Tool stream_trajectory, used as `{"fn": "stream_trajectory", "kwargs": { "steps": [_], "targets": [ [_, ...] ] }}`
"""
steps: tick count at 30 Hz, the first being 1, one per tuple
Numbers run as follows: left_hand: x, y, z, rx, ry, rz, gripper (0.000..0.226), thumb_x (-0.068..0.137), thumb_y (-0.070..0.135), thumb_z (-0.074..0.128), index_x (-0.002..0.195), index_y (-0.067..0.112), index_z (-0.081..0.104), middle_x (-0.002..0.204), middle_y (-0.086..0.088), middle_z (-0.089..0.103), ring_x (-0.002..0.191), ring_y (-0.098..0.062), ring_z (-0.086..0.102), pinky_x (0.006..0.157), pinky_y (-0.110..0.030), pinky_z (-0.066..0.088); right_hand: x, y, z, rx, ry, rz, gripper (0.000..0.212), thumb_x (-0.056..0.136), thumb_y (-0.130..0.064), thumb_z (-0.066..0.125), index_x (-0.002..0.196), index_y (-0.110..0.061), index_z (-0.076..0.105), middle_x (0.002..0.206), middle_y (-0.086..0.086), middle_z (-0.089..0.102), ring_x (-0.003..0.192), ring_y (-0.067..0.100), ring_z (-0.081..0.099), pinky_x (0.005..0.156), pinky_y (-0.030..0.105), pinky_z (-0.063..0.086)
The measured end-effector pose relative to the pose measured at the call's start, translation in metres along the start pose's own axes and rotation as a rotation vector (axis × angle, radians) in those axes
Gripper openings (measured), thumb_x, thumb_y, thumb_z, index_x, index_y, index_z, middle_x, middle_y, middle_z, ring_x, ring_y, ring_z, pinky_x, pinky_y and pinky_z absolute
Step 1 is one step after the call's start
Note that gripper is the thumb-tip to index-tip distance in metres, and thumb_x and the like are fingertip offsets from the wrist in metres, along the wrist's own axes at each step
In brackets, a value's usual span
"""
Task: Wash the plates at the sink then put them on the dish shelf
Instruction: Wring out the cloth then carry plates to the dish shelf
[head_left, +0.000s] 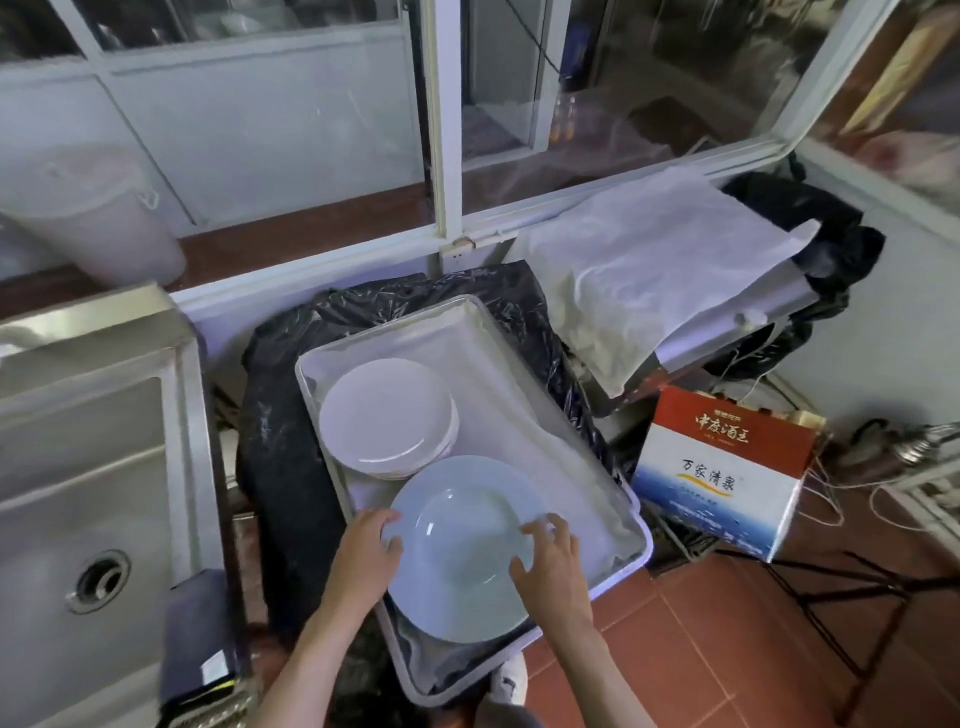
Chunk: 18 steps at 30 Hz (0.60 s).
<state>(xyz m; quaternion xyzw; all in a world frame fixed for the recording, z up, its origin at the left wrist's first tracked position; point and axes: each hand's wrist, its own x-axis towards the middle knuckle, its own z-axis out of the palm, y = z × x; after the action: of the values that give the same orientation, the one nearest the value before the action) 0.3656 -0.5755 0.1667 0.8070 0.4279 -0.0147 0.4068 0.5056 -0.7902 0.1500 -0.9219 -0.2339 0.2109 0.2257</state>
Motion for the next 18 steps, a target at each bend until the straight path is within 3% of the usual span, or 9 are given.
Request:
{"fn": "stream_trajectory", "kwargs": {
  "steps": [4,8,14,18],
  "targets": [
    [0.007,0.011,0.015,-0.084,-0.006,-0.077,0.033,0.099,0.007,0.059,0.129,0.022,0.06,0.133,0.003,0.052,0.117,-0.014,0.054,0.099,-0.028,0.045,0.012,0.012,-0.002,0.073,-0.094,0.032,0.044,0.096,-0.022,0.065,0.137,-0.028,0.049,0.158,0.003,0.024,0.137,0.029,0.041,0.091,0.031,0.049],
    [0.011,0.014,0.023,-0.103,0.013,-0.101,0.034,0.096,0.007,0.061,0.124,0.026,0.057,0.129,0.005,0.052,0.112,-0.013,0.055,0.09,-0.027,0.044,0.019,0.015,-0.001,0.164,-0.135,0.057,0.044,0.093,-0.022,0.068,0.131,-0.033,0.047,0.149,0.001,0.035,0.125,0.028,0.05,0.097,0.037,0.049],
    [0.023,0.016,0.026,-0.1,-0.012,-0.126,0.037,0.09,0.016,0.074,0.117,0.03,0.053,0.125,0.002,0.052,0.104,-0.014,0.059,0.079,-0.026,0.045,0.025,0.012,-0.002,0.171,-0.122,0.122,0.04,0.092,-0.031,0.073,0.122,-0.034,0.046,0.136,-0.005,0.039,0.114,0.024,0.047,0.079,0.029,0.041],
    [0.03,0.018,0.029,-0.099,-0.019,-0.135,0.04,0.088,0.011,0.075,0.109,0.029,0.047,0.12,0.0,0.053,0.1,-0.013,0.059,0.071,-0.025,0.045,0.026,0.011,-0.002,0.224,-0.107,0.177,0.04,0.089,-0.029,0.075,0.114,-0.033,0.044,0.128,-0.002,0.041,0.109,0.026,0.046,0.078,0.032,0.04]
  ]
}}
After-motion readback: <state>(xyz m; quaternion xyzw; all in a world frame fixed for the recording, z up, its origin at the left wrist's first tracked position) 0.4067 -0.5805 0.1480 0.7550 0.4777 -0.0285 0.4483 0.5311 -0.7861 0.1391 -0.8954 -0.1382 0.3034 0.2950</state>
